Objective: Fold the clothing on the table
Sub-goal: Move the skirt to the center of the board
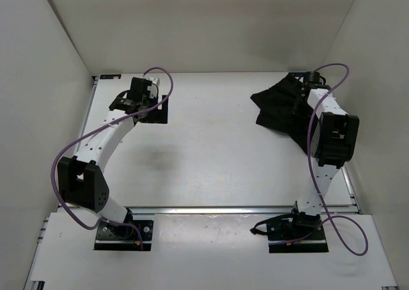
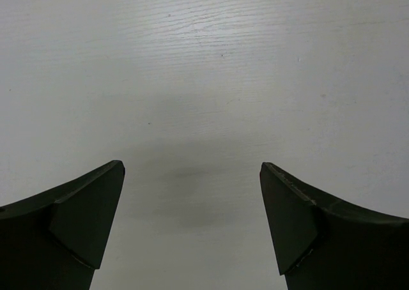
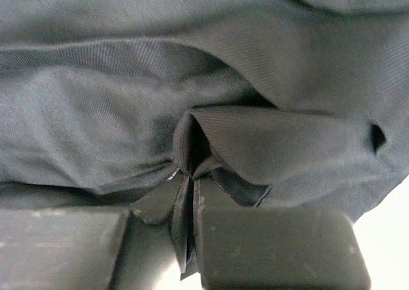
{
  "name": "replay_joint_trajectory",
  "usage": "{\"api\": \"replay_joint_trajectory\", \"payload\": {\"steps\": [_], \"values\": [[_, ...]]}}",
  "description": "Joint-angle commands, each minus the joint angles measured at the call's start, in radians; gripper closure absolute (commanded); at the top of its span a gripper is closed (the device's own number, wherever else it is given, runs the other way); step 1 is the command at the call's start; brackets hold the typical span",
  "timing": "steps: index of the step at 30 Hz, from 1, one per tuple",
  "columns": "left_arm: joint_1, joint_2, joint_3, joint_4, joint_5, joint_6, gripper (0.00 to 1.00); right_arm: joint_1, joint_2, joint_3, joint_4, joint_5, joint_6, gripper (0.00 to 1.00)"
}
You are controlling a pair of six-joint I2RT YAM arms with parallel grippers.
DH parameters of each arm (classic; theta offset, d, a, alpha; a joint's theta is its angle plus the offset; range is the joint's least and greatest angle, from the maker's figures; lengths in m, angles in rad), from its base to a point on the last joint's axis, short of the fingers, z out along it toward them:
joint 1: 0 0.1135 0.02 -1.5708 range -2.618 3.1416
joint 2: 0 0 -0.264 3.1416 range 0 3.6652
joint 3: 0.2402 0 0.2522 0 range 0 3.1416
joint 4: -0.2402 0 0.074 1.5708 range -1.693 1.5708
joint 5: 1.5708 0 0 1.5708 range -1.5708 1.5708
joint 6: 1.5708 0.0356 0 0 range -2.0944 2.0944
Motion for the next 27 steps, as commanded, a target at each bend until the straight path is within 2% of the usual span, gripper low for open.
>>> {"api": "replay_joint_trajectory", "payload": {"steps": [1,5,9,11,14,16,18,19,21,22,24,27], "values": [[0.021,-0.037,-0.004,0.023,0.012,-0.002,0.01,0.013,0.015,0.12,-0.069,-0.02,0.007,1.0],[0.027,-0.045,-0.006,0.04,0.016,-0.002,0.02,0.087,-0.014,0.276,-0.052,-0.141,0.014,1.0],[0.03,-0.061,-0.001,0.078,0.012,0.007,0.02,0.248,-0.008,0.501,-0.029,-0.267,0.067,1.0],[0.047,-0.069,0.022,0.078,0.012,0.009,0.02,0.33,0.031,0.693,-0.052,-0.356,0.057,1.0],[0.067,-0.081,0.063,0.096,0.022,-0.013,0.01,0.465,0.005,0.871,-0.049,-0.376,0.012,1.0],[0.065,-0.112,0.062,0.124,0.021,-0.02,0.01,0.498,-0.062,0.897,-0.031,-0.373,0.004,1.0],[0.068,-0.149,0.048,0.141,0.029,-0.033,0.02,0.495,-0.153,0.852,0.008,-0.335,-0.009,1.0],[0.07,-0.161,0.043,0.141,0.029,-0.037,0.01,0.481,-0.223,0.767,0.041,-0.317,-0.003,1.0],[0.067,-0.18,0.039,0.135,0.038,-0.048,0.02,0.417,-0.319,0.485,0.135,-0.364,0.053,1.0],[0.067,-0.187,0.046,0.13,0.041,-0.047,0.02,0.36,-0.369,0.407,0.193,-0.388,0.064,1.0],[0.059,-0.203,0.045,0.123,0.03,-0.033,0.01,0.29,-0.405,0.155,0.25,-0.444,0.099,1.0],[0.052,-0.213,0.02,0.119,0.051,-0.031,0.02,0.291,-0.399,-0.09,0.315,-0.431,0.103,1.0]]}}
